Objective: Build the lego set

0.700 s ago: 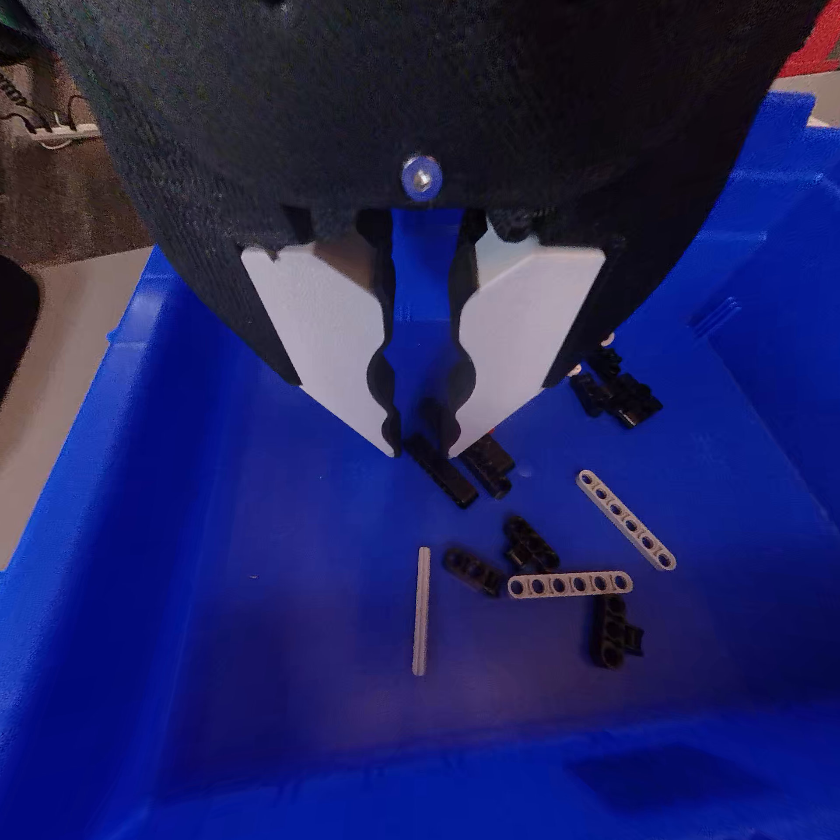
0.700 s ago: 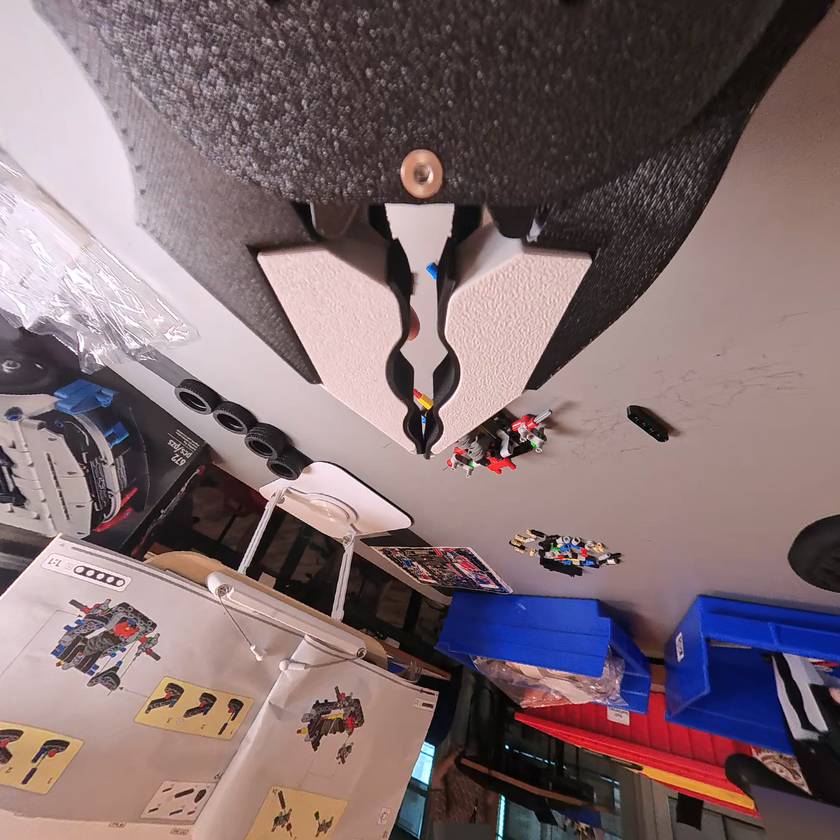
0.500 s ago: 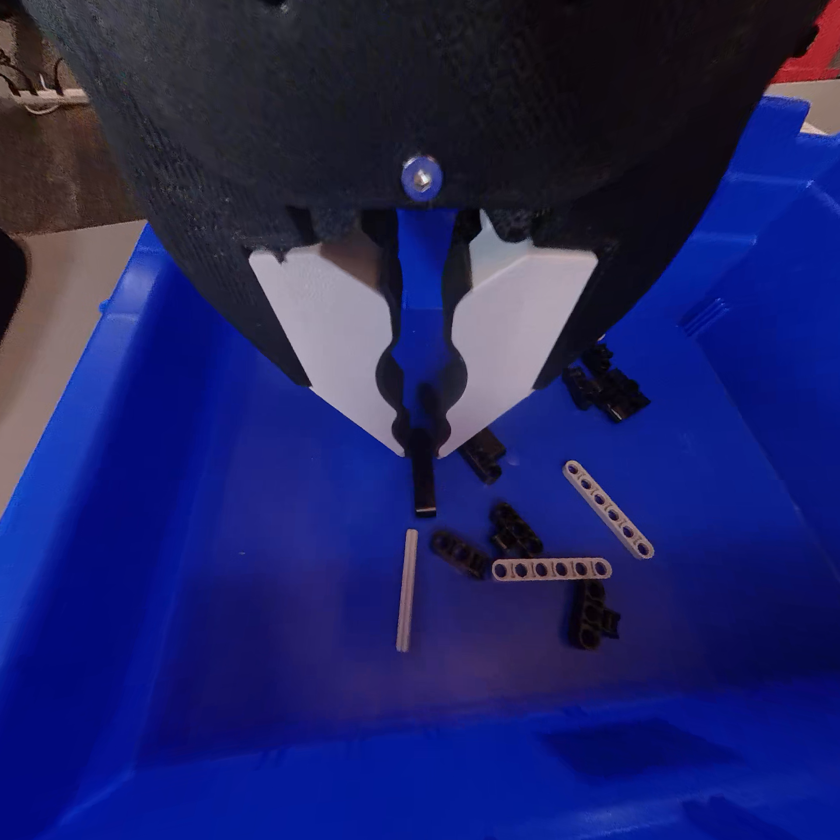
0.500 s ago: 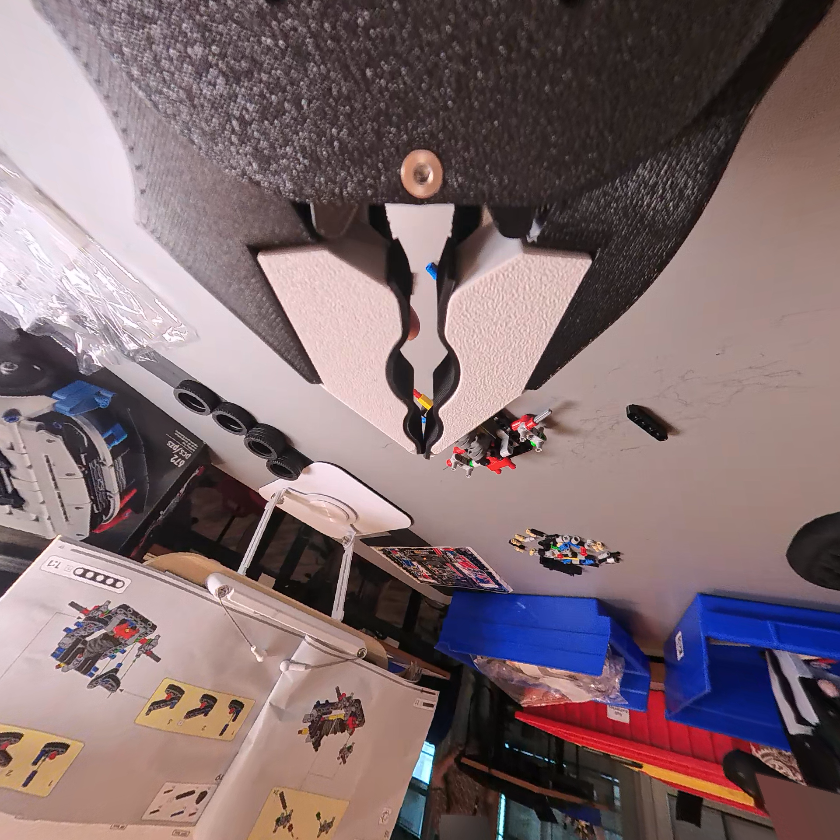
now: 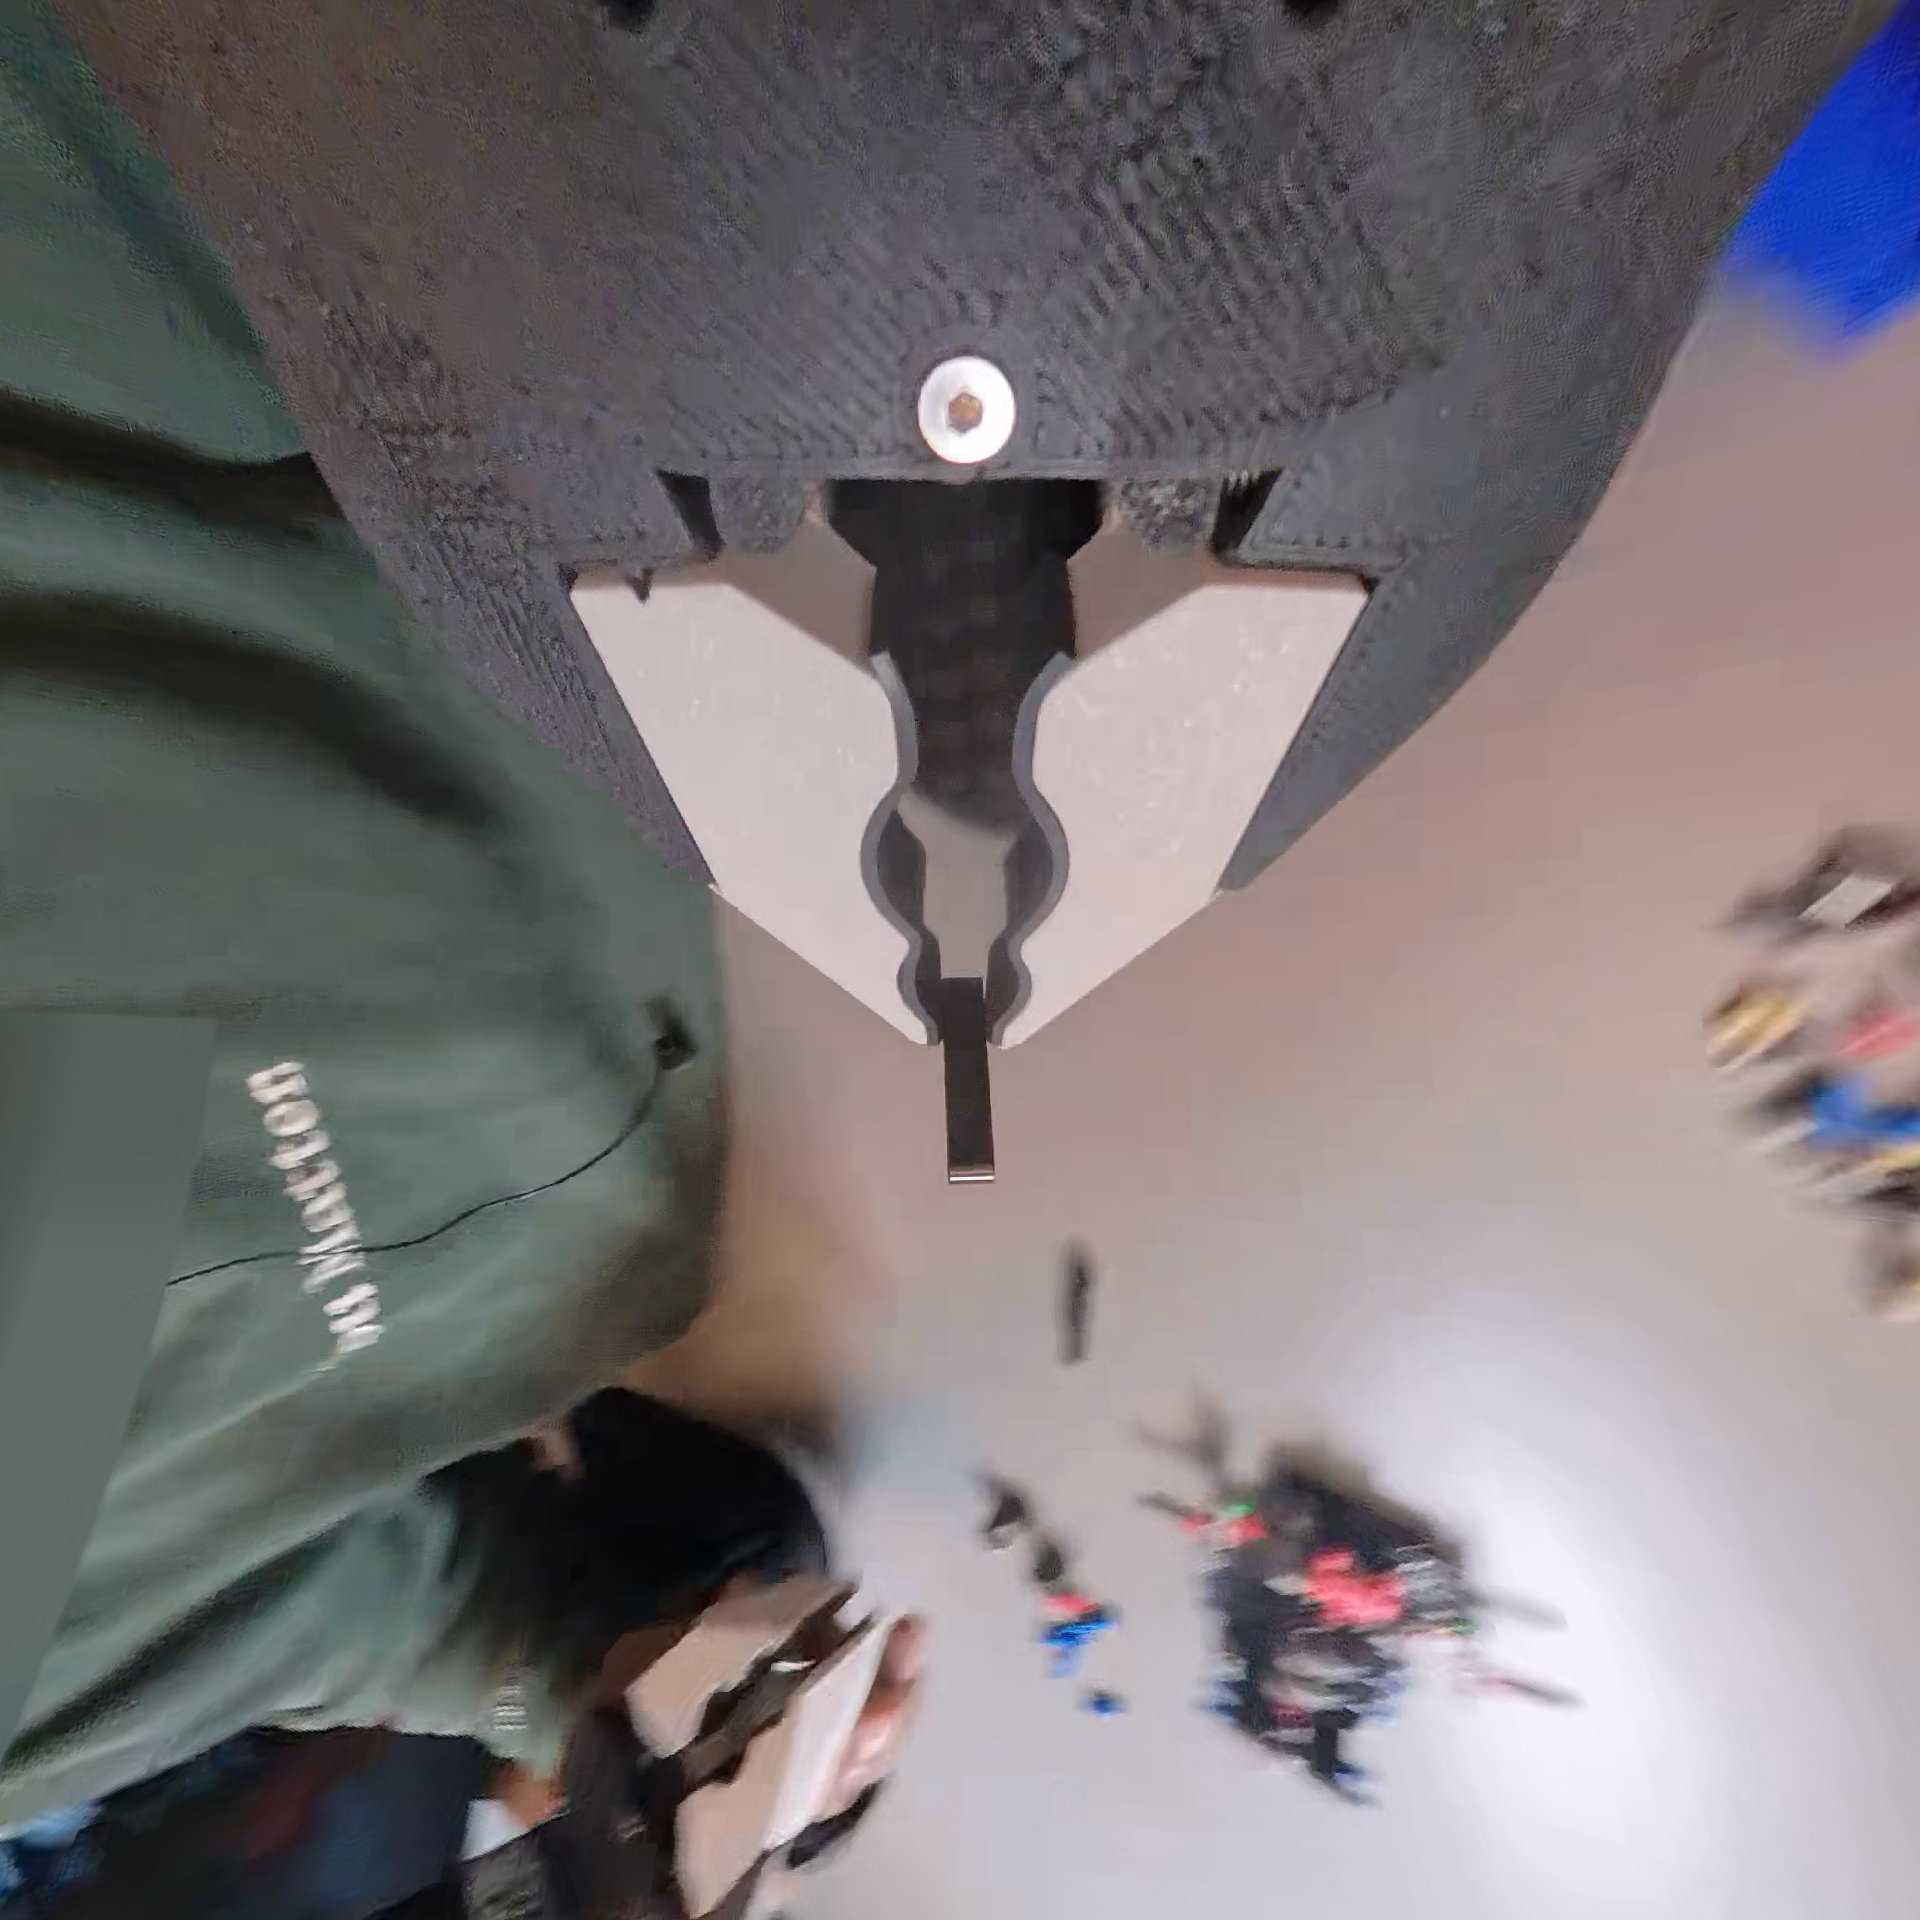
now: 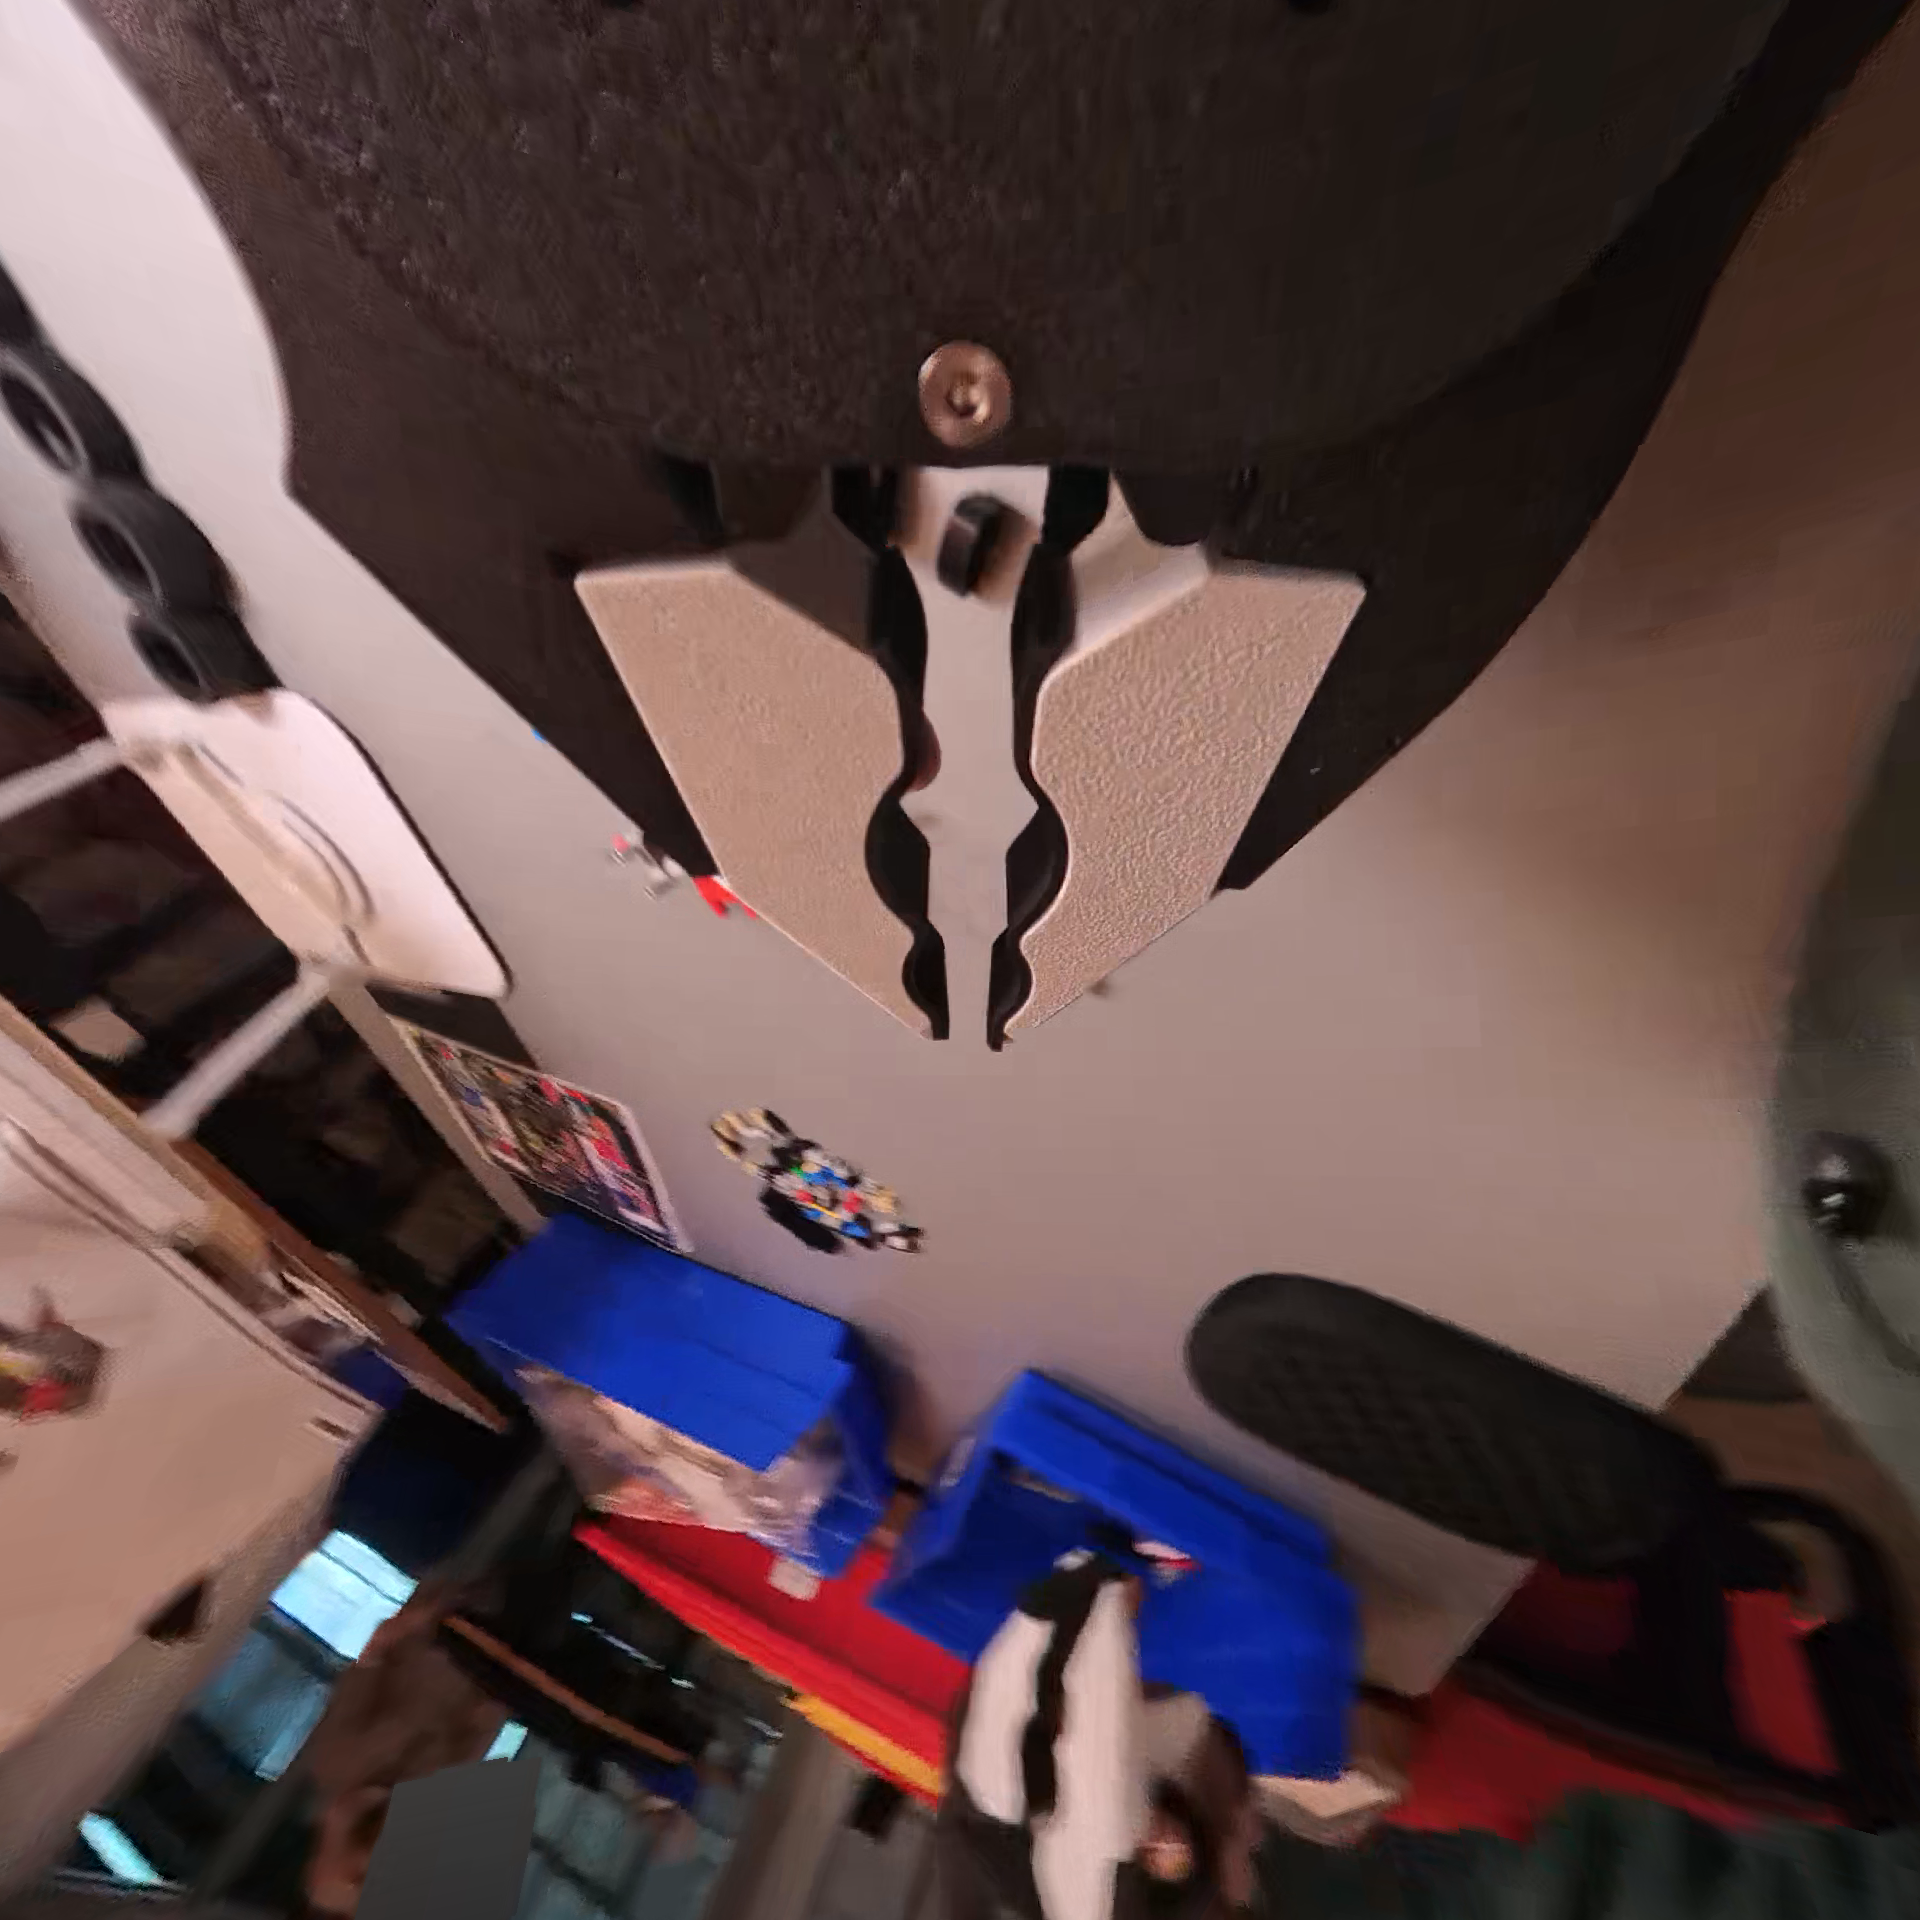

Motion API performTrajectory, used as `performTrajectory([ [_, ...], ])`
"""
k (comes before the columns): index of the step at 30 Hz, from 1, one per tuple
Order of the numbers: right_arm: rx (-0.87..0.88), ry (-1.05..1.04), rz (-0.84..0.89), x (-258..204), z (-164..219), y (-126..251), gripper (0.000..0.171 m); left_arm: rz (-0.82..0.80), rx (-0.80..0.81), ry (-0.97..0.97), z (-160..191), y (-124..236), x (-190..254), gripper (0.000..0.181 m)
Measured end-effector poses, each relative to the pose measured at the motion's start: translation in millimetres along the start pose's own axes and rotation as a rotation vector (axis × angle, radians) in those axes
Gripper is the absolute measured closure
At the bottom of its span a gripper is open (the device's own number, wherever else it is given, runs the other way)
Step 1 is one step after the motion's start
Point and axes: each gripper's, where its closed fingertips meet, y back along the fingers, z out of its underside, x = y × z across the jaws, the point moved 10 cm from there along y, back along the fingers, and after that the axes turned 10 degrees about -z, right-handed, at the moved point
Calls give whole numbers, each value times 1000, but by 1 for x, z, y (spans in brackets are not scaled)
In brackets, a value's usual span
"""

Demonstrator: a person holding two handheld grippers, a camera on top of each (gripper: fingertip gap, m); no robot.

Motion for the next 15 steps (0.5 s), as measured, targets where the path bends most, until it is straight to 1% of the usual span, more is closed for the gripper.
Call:
performTrajectory([
  [2, -25, 92, -85, -10, -6, -16, 161, 155, -21, -16, -14, -42, 12, 175],
  [4, -70, 177, -131, -18, -10, -29, 151, 282, -78, -28, -23, -86, 21, 176],
  [6, -101, 238, -158, -24, -11, -36, 142, 360, -152, -57, -30, -125, 28, 176],
  [9, -151, 281, -208, -34, -8, -42, 135, 439, -221, -93, -39, -163, 36, 175],
  [10, -167, 296, -206, -36, -6, -42, 136, 450, -240, -102, -41, -172, 37, 175],
  [11, -181, 307, -204, -37, -3, -42, 142, 457, -255, -110, -42, -178, 38, 175],
  [13, -197, 312, -193, -38, 1, -40, 162, 473, -274, -114, -43, -187, 39, 175],
  [15, -226, 271, -206, -37, 6, -38, 165, 460, -276, -97, -43, -191, 37, 175],
])
